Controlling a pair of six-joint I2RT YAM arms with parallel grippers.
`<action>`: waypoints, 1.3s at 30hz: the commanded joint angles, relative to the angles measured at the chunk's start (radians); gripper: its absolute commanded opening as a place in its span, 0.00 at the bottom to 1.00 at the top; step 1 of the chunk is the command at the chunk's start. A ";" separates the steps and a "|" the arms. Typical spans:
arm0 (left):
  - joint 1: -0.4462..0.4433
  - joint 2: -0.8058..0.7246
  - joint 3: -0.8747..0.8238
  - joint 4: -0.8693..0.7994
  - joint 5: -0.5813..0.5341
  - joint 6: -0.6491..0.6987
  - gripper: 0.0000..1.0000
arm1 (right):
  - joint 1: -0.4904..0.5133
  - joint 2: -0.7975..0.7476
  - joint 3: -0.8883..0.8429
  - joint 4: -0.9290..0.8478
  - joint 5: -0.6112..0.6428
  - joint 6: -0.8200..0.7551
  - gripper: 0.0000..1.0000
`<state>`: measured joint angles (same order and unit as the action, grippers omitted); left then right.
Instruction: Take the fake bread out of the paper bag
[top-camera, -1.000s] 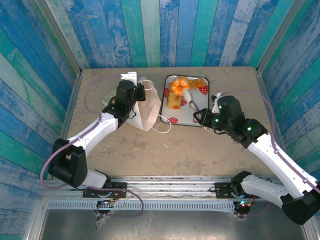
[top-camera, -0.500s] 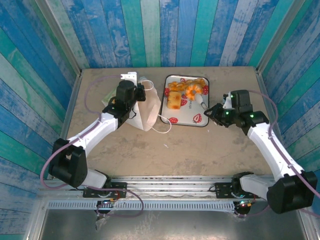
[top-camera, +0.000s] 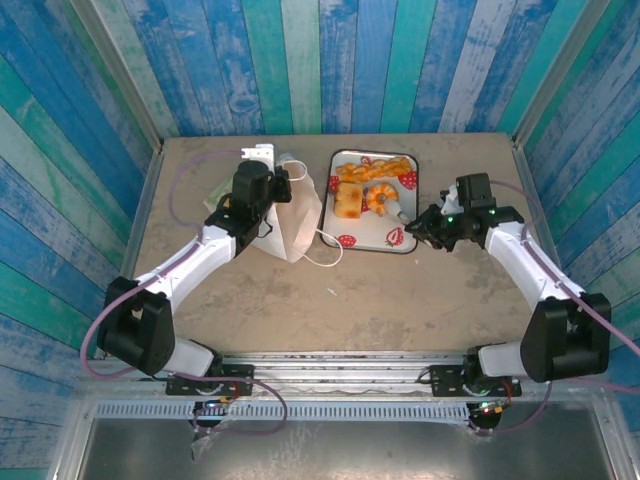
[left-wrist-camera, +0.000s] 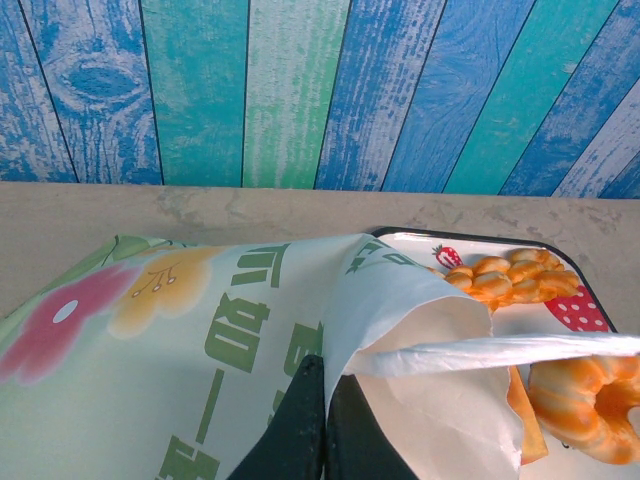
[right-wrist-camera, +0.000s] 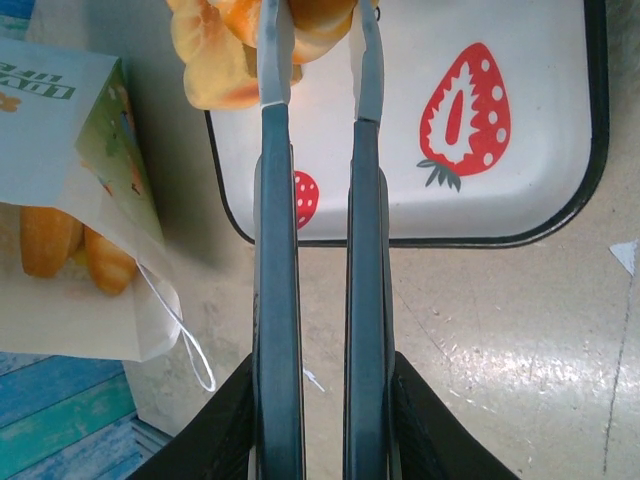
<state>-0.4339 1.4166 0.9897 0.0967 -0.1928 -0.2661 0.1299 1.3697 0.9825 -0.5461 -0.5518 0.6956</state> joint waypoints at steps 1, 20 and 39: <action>-0.001 0.016 -0.011 0.034 -0.013 0.006 0.00 | -0.019 0.034 0.038 0.059 -0.075 -0.022 0.22; -0.001 0.012 -0.008 0.028 0.000 0.012 0.00 | -0.064 0.134 0.052 0.197 -0.140 0.013 0.46; -0.001 -0.016 -0.022 0.028 0.001 0.008 0.00 | -0.063 -0.033 -0.086 0.107 -0.058 -0.010 0.26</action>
<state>-0.4339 1.4166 0.9771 0.0963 -0.1871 -0.2623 0.0711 1.3670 0.9081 -0.4263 -0.6312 0.6964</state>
